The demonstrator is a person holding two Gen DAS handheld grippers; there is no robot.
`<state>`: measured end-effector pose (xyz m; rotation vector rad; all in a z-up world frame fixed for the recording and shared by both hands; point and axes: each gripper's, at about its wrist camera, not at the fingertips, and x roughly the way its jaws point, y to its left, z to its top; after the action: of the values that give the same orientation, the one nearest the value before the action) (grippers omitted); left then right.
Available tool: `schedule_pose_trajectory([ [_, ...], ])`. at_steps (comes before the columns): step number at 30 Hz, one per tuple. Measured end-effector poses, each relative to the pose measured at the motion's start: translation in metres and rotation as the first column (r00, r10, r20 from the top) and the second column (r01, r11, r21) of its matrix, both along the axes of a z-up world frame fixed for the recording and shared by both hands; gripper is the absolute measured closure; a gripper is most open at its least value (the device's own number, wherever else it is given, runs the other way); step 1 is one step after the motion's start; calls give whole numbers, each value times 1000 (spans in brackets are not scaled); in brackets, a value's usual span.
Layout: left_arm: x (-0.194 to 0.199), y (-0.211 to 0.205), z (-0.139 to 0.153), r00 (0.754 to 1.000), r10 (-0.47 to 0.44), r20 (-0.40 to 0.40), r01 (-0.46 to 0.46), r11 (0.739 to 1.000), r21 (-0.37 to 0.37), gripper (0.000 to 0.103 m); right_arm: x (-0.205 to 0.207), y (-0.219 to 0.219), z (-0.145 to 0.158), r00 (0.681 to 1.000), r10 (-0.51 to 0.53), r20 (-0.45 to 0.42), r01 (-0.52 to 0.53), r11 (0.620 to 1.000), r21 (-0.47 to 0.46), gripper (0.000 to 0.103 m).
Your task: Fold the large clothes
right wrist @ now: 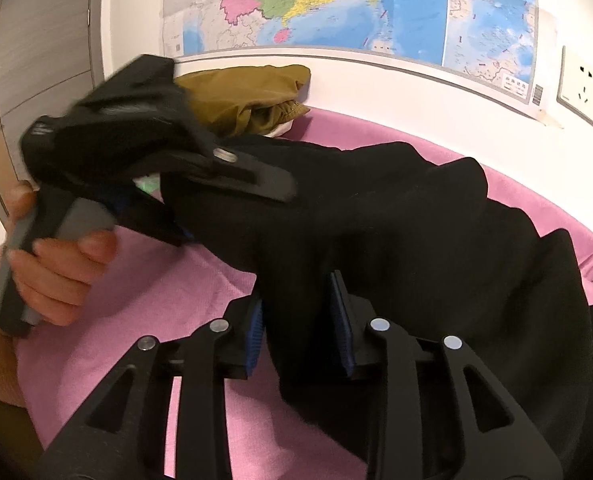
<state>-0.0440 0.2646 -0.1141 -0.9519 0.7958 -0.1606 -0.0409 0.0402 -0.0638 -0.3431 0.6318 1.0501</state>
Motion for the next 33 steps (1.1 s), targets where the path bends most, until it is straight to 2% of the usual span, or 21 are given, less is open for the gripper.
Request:
schedule_pose_trajectory([
  [3, 15, -2, 1, 999, 17, -41, -12, 994, 104, 26, -5, -15, 6, 996, 15, -84, -10, 999, 54, 56],
  [5, 17, 1, -1, 999, 16, -37, -12, 993, 117, 29, -8, -36, 10, 984, 26, -174, -5, 993, 117, 46],
  [6, 18, 1, 0, 999, 21, -44, -15, 991, 132, 32, -8, -48, 11, 975, 29, -219, 3, 989, 147, 44],
  [8, 18, -1, 0, 998, 19, -59, -7, 981, 196, 50, -8, -82, 10, 942, 29, -335, 44, 977, 209, 34],
  [11, 16, -3, -2, 998, 13, -66, 4, 968, 251, 59, 2, -138, -3, 871, -84, -484, 220, 948, 231, 30],
  [13, 16, -4, -2, 998, 13, -68, 5, 965, 262, 60, 9, -177, -14, 806, -183, -564, 363, 904, 225, 29],
  [14, 16, -4, -2, 998, 14, -69, 5, 963, 269, 60, 14, -201, -23, 752, -255, -608, 462, 861, 210, 29],
  [15, 16, -5, -2, 998, 14, -69, 5, 960, 279, 60, 16, -212, -27, 722, -288, -629, 511, 835, 205, 29],
  [16, 15, -5, -2, 998, 14, -69, 6, 959, 285, 59, 20, -227, -33, 674, -326, -663, 582, 787, 205, 28],
  [19, 15, -4, -2, 998, 13, -67, 7, 957, 289, 58, 30, -242, -39, 621, -367, -692, 664, 716, 216, 28],
  [24, 16, -4, -3, 998, 1, -57, 16, 959, 284, 57, 46, -221, -39, 604, -477, -639, 720, 670, 180, 24],
  [26, 18, -5, -3, 999, -1, -52, 16, 958, 288, 57, 49, -210, -36, 601, -511, -615, 736, 655, 174, 12],
  [29, 18, -5, -4, 999, -3, -47, 17, 956, 293, 56, 56, -200, -36, 585, -571, -576, 768, 619, 167, 12],
  [31, 18, -5, -4, 999, -10, -42, 22, 956, 294, 55, 60, -201, -36, 567, -565, -599, 787, 586, 193, 13],
  [33, 18, -3, -5, 999, -16, -38, 26, 957, 289, 55, 59, -204, -36, 558, -552, -620, 789, 584, 191, 13],
])
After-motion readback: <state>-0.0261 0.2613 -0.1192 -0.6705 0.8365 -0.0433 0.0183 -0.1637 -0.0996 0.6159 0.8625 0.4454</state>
